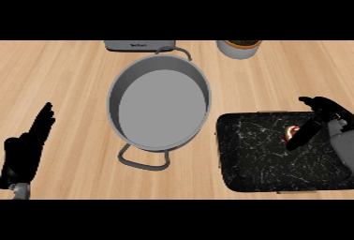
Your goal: Pick the cupcake from the tray and place it in the pot
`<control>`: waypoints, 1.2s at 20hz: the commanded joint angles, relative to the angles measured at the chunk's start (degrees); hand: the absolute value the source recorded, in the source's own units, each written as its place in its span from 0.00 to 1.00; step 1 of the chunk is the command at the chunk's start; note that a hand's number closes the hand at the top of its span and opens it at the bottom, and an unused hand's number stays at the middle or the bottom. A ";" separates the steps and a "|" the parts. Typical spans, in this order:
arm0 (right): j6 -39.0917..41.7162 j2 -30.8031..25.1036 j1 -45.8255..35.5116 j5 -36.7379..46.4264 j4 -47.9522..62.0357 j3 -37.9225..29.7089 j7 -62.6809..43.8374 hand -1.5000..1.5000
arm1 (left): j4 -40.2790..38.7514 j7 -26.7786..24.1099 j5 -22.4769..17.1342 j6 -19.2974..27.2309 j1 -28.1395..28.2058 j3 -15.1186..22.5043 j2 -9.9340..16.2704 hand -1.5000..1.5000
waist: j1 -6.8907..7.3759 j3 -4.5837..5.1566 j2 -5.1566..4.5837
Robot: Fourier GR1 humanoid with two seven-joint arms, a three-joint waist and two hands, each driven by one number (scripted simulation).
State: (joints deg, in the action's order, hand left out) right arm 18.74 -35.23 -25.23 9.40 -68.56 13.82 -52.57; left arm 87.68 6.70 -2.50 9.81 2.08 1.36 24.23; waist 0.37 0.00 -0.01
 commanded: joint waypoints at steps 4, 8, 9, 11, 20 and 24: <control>0.38 5.08 -1.64 7.39 6.77 -2.07 1.58 0.00 | -2.20 0.32 0.87 -3.28 -1.58 -3.06 -1.26 0.50 | -0.02 0.00 -0.04; 0.88 5.64 -0.25 9.61 8.18 -4.92 4.61 0.00 | -1.72 -2.06 1.45 -5.84 0.88 -4.93 -1.23 0.50 | 0.00 -0.01 -0.02; 0.73 6.61 -0.03 10.83 8.27 -5.14 4.74 0.00 | -2.15 -1.57 4.33 -2.48 -0.12 -3.82 -3.94 0.50 | -0.08 -0.01 -0.01; 2.22 6.06 2.48 11.03 7.16 -5.36 5.58 0.00 | 2.27 3.36 5.18 -2.79 -1.12 -2.69 -3.93 0.50 | -0.17 -0.01 0.02; 5.50 6.13 5.52 14.80 1.52 -6.52 9.72 1.00 | -6.34 -4.43 6.00 -5.39 -2.34 -5.77 -6.11 0.50 | -0.59 0.02 0.08; 5.35 7.20 4.99 17.12 3.35 -8.65 12.45 1.00 | 3.20 1.58 5.86 -6.85 1.73 -6.47 -6.17 0.50 | -0.26 0.00 0.10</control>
State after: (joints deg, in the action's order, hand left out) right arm 23.15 -27.59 -23.74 25.50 -61.32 6.65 -41.18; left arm 87.69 7.61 3.01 3.87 1.09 -4.55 19.00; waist 0.19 0.05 0.04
